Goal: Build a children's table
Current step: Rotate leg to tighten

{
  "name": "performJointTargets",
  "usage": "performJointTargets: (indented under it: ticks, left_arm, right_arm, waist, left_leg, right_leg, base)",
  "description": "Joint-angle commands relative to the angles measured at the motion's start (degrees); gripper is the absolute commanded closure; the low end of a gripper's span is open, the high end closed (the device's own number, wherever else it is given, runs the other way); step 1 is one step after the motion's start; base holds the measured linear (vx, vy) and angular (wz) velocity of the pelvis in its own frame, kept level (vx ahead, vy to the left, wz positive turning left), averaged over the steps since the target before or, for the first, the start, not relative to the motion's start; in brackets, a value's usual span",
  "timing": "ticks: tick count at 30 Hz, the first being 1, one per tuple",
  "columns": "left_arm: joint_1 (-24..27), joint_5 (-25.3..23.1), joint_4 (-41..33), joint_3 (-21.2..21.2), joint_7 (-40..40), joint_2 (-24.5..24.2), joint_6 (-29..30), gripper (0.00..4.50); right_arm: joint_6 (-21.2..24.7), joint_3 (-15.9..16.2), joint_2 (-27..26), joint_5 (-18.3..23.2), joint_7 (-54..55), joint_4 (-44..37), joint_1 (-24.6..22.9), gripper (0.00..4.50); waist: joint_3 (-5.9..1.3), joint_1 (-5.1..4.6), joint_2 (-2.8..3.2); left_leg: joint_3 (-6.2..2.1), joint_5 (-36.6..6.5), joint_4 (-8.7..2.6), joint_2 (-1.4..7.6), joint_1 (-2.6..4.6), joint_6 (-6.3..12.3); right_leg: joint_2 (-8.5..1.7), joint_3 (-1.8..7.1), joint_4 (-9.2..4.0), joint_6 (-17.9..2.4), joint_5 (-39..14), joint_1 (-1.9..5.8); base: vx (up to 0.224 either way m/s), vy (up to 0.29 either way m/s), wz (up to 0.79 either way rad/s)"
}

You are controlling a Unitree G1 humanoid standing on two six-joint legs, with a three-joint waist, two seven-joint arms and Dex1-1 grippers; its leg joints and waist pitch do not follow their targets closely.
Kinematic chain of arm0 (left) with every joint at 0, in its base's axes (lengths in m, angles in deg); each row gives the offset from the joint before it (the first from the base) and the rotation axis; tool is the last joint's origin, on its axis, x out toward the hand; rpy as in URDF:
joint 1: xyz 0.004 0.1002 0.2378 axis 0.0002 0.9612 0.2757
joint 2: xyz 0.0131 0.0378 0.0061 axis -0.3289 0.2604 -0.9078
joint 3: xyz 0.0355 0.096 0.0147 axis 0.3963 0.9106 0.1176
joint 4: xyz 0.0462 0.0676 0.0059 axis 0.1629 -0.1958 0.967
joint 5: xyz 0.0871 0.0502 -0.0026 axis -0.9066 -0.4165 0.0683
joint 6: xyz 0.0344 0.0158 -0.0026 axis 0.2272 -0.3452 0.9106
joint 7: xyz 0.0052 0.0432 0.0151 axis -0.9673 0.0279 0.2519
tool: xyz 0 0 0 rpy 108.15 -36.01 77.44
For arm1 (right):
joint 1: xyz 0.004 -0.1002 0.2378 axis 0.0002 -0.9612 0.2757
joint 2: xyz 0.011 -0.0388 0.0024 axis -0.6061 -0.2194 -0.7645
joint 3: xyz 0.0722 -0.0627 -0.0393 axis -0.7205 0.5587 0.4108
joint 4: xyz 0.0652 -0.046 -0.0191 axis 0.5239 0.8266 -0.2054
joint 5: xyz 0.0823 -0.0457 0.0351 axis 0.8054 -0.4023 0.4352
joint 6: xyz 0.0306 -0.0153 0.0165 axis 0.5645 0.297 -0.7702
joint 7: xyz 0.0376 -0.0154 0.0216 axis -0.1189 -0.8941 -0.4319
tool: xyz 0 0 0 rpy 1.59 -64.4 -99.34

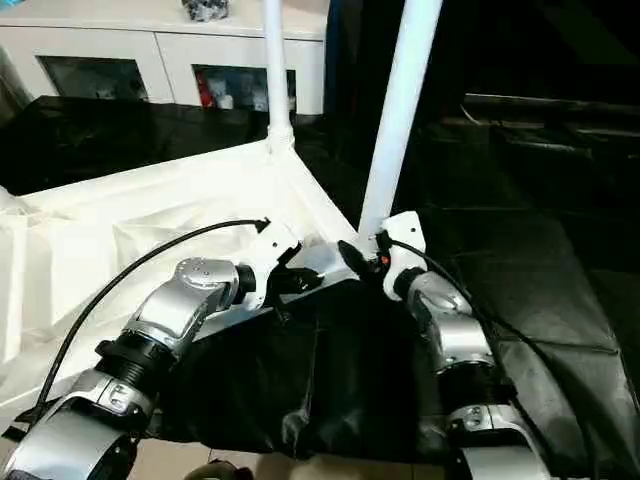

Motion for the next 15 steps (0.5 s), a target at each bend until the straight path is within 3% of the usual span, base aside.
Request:
performJointTargets:
  ticks: [1, 7, 10, 12, 15]
  left_arm:
    - [0.31, 2.29, -2.71, -1.15, -1.02, 1.22, -2.74, 4.50]
    - [3.94, 3.64, -6.12, -1.66, 1.94, -1.54, -3.40, 4.50]
    - [5.79, 3.69, -8.20, -0.53, 4.54, -2.96, -3.90, 4.50]
    - [6.54, 3.71, -9.07, 0.02, 5.70, -3.54, -4.08, 4.50]
    - [7.79, 3.38, -10.52, 1.58, 8.70, -5.14, -4.59, 4.50]
  right_arm:
    - [0.03, 3.80, -2.02, 0.25, -3.60, -0.92, -1.80, 0.63]
    - [-2.06, 5.21, 1.73, 1.67, -12.23, -7.80, -7.95, 0.18]
    - [-3.47, 6.16, 3.37, 1.39, -14.89, -8.58, -9.70, 0.06]
    - [-4.09, 6.63, 4.04, 1.11, -15.97, -8.74, -10.31, 0.06]
    - [-4.33, 7.20, 5.11, 1.16, -18.67, -9.97, -11.27, 0.06]
  waist:
    - [-3.72, -0.19, -0.52]
    - [-3.78, -0.20, -0.56]
    - [-3.47, -0.73, -0.93]
    - [-3.25, -0.93, -0.84]
    - [-3.24, -1.05, -0.83]
  left_leg:
    - [-1.97, -9.80, -4.08, 3.41, 1.51, 3.70]
    - [-2.01, -10.14, -4.09, 3.41, 1.30, 4.23]
    - [-2.00, -12.08, -4.33, 3.37, 1.31, 4.16]
    - [-2.11, -13.84, -4.53, 3.50, 1.31, 3.53]
    - [-2.14, -14.43, -4.70, 3.49, 1.43, 2.94]
  right_leg:
    - [-3.54, 1.84, -3.91, -14.19, -4.92, 2.44]
    - [-3.59, 1.89, -3.94, -13.32, -5.59, 2.62]
    - [-3.60, 1.91, -4.52, -12.73, -10.16, 2.39]
    - [-3.75, 1.99, -4.93, -11.68, -14.94, 2.27]
    - [-3.64, 2.06, -5.09, -10.86, -16.80, 2.04]
  base:
    - [0.000, 0.000, 0.00]
    - [0.000, 0.000, 0.00]
    - [0.000, 0.000, 0.00]
    - [0.000, 0.000, 0.00]
    - [0.000, 0.000, 0.00]
